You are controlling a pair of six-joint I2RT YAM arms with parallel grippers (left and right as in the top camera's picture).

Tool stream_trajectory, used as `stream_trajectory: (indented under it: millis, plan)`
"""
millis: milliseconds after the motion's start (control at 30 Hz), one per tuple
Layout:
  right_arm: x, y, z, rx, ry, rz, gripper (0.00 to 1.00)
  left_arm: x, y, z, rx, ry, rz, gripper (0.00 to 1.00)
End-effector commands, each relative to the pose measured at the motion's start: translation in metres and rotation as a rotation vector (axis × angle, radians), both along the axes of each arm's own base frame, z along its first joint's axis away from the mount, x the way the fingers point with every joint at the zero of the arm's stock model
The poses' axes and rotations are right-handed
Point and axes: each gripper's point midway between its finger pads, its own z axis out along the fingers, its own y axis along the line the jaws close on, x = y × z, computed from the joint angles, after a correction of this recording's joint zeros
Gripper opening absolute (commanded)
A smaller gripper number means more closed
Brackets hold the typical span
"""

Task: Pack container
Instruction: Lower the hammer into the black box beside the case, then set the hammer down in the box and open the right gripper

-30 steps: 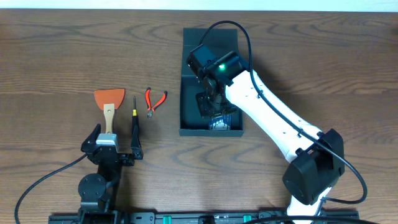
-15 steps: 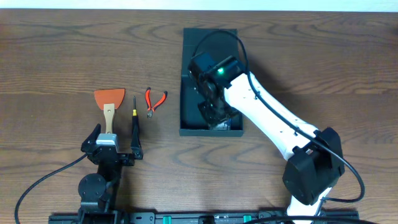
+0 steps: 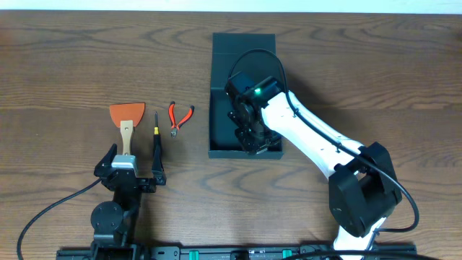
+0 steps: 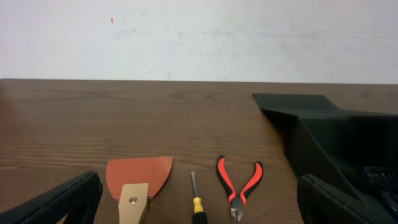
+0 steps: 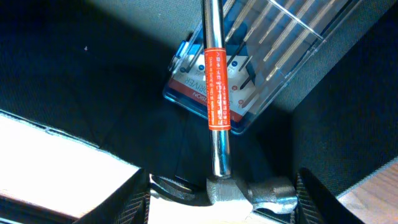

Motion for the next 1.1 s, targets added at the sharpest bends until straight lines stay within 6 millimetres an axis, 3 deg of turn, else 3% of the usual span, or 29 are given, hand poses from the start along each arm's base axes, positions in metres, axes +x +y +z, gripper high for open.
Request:
stream_trajectory:
  millis: [0, 200, 500, 1067]
  plan:
    - [0.006, -0.006, 0.0, 0.009, -0.017, -0.003, 0.01, -0.001, -0.004, -0.015, 0.017, 0.045, -0.023, 0.98]
    - [0.012, -0.005, 0.0, 0.025, -0.034, -0.015, 0.01, -0.001, -0.004, -0.015, 0.017, 0.045, -0.023, 0.99]
    - [0.007, 0.001, 0.002, 0.095, 0.018, -0.02, 0.01, -0.001, -0.004, -0.015, 0.017, 0.045, -0.023, 0.98]
    - [0.026, 0.004, 0.026, 0.183, 0.006, -0.071, 0.01, -0.001, -0.004, -0.015, 0.017, 0.045, -0.023, 0.99]
